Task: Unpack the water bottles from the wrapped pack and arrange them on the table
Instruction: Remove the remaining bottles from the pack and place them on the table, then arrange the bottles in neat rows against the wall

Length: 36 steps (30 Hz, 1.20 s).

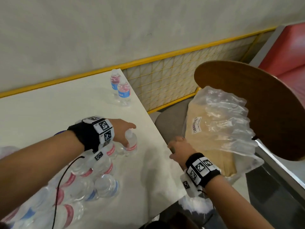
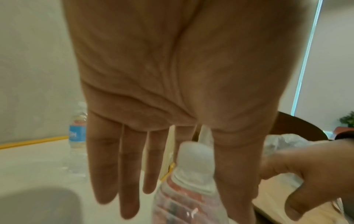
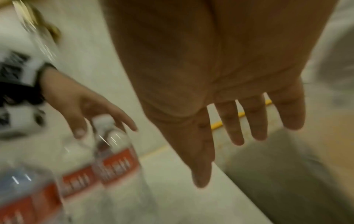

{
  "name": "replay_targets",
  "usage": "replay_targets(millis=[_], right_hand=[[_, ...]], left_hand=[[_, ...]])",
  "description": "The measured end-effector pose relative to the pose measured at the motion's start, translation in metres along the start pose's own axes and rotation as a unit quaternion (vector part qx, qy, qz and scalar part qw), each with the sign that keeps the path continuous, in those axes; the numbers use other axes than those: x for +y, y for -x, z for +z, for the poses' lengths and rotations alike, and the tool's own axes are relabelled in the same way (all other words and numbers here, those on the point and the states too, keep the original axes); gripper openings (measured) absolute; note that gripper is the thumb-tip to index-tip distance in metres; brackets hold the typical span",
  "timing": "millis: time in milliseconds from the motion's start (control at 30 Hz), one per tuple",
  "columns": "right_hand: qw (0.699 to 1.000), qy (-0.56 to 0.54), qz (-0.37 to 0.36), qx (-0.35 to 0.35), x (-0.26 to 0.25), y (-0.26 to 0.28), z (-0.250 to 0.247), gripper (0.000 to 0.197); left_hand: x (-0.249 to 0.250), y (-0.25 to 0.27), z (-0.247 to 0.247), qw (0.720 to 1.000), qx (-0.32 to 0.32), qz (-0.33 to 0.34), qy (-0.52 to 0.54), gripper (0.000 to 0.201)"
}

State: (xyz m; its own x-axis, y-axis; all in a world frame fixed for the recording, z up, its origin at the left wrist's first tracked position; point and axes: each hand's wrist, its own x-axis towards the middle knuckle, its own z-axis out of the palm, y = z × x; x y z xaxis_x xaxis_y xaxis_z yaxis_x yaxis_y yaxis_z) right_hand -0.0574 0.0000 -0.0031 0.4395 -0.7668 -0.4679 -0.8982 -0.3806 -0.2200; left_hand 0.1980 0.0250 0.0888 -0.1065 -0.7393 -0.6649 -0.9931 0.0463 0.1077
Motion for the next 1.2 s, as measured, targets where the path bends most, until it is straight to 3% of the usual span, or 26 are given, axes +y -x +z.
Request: replay_targets(millis=[100,200,333,433,533,700,833,1200], right_hand=[[0.99,-0.093,-0.086,0.065,-0.049,0.007,-0.032,0.039],[0.981,-0.11,-0.143,0.067,-0.094,0.006,-0.049,0.043],[0.983,-0.083,-0.161,0.039,-0.141,-0.008,-0.051,0.053],[0.989,-0.032,-0.135,0.046,-0.16,-0.021,-0.05,0.041],[0.99,0.003,-0.129,0.061,-0.163,-0.036,-0.057,0.029],[0.988,0.054,-0.117,0.08,-0.157,-0.064,-0.078,0.034],[0.987,0.067,-0.113,0.093,-0.15,-0.093,-0.095,0.048],[0.982,0.096,-0.116,0.114,-0.151,-0.145,-0.132,0.044]], left_hand=[[-0.021,0.02,-0.004,0.999,0.034,-0.005,0.029,0.08],[-0.043,0.041,0.001,1.0,0.017,-0.019,0.007,0.068],[-0.056,0.053,0.013,1.0,-0.004,-0.027,-0.013,0.055],[-0.06,0.049,0.016,0.999,0.02,-0.021,-0.021,0.046],[-0.063,0.044,0.014,0.997,0.053,-0.016,-0.061,0.025],[-0.059,0.047,0.012,0.992,0.095,-0.003,-0.081,0.019],[-0.061,0.045,0.016,0.991,0.103,0.003,-0.086,0.025],[-0.077,0.035,0.014,0.987,0.153,-0.025,-0.045,0.03]])
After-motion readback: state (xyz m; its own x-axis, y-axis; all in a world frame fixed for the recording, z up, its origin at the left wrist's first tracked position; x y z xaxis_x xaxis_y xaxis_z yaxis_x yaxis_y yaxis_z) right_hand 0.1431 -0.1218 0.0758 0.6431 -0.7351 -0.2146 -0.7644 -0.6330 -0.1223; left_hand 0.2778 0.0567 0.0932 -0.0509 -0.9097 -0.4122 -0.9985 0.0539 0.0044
